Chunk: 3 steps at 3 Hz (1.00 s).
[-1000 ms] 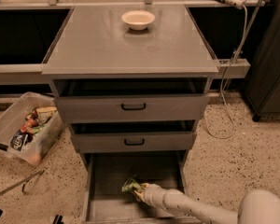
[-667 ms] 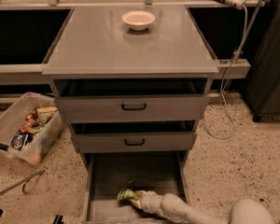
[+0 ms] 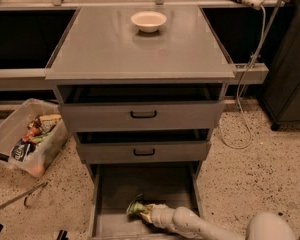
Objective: Place green jalapeno chip bag into bottom drawer
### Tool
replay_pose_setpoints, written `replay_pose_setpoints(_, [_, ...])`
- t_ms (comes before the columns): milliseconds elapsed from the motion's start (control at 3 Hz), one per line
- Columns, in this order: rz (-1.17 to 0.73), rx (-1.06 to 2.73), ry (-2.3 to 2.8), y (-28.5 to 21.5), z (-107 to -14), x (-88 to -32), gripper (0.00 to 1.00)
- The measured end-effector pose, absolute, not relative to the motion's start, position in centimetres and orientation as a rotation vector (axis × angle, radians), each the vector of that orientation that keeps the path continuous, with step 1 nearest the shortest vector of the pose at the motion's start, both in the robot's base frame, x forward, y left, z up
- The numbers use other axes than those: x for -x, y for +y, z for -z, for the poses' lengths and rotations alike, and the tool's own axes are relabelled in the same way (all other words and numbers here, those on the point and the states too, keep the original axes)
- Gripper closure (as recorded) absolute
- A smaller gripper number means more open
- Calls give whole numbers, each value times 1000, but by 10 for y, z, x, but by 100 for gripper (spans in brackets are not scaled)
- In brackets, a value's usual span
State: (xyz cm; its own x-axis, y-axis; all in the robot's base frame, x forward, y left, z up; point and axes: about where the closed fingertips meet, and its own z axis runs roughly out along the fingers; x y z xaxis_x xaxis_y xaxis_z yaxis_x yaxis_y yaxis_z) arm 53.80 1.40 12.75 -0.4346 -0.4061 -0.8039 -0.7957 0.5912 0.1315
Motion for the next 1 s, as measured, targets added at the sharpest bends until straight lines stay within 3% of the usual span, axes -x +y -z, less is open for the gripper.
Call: replay_pose_setpoints(1000, [-655,951,2061,14,-128,-538,11])
